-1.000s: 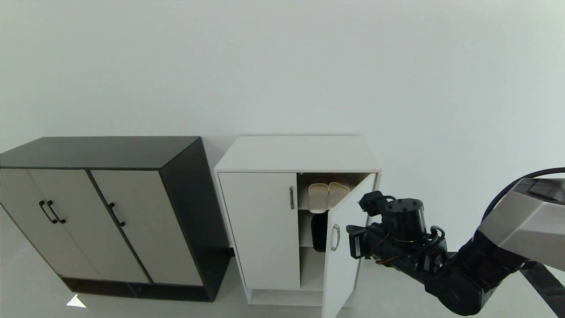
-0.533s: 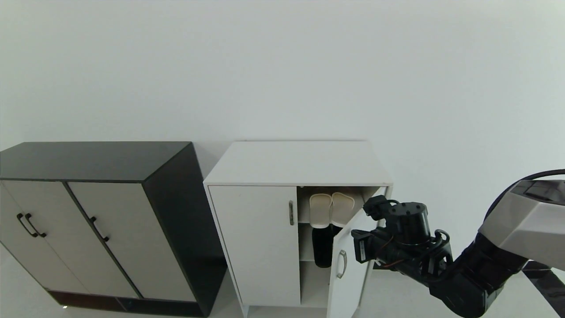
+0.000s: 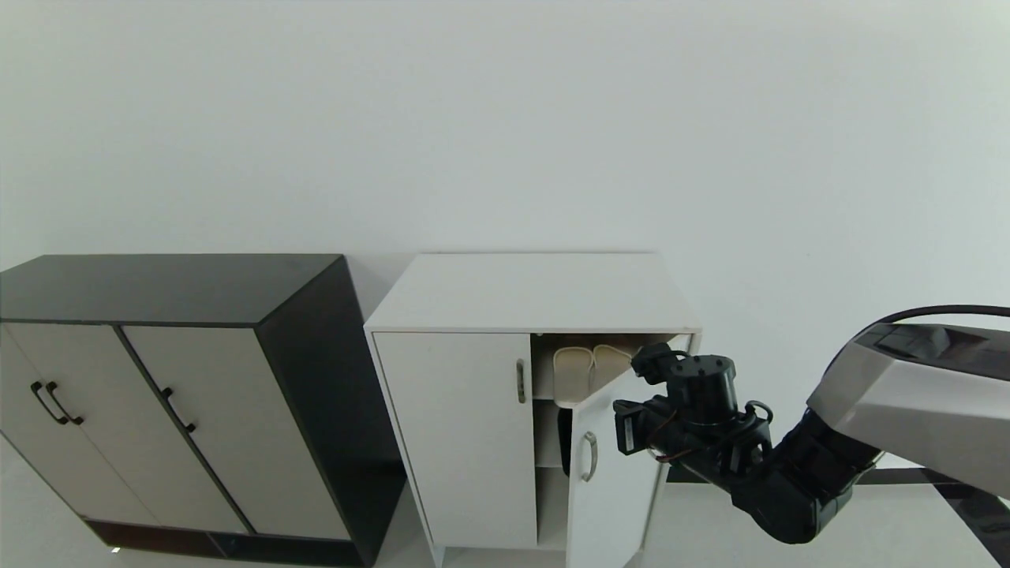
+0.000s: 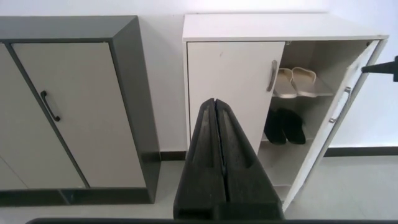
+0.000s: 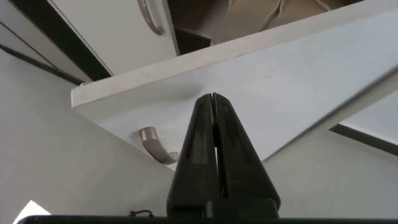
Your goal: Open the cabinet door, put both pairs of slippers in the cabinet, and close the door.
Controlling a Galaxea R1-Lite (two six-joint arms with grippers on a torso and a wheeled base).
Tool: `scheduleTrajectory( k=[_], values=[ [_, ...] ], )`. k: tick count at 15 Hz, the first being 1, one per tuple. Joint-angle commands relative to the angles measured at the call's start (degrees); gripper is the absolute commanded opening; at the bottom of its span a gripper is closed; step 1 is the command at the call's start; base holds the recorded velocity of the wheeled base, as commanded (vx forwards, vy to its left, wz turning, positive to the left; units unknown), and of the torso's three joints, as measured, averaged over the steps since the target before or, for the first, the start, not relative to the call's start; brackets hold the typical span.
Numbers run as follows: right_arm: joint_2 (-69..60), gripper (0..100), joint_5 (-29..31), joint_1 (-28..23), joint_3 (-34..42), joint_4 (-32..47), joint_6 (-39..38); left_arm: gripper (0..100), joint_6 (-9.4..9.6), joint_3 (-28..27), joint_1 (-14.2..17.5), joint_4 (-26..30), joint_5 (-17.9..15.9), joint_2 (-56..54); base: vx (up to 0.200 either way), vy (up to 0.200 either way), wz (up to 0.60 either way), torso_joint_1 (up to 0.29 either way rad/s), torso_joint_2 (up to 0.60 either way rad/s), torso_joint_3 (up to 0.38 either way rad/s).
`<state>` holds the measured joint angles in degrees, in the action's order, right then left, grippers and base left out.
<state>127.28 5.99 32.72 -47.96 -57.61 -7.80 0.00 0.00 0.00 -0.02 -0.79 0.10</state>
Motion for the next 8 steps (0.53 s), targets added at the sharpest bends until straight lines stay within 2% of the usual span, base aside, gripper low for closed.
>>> scheduleTrajectory(
  k=[1,8],
  values=[
    [3.8,0,0.0,-0.6,-4.1,0.0,0.1,0,0.0,0.0,0.0,0.0,0.0,0.1,0.0,0.0,0.0,0.0,0.0,0.0],
    [10.3,0,0.0,-4.6,-15.8,0.7,0.2,0,0.0,0.0,0.0,0.0,0.0,0.0,0.0,0.0,0.0,0.0,0.0,0.0]
  ],
)
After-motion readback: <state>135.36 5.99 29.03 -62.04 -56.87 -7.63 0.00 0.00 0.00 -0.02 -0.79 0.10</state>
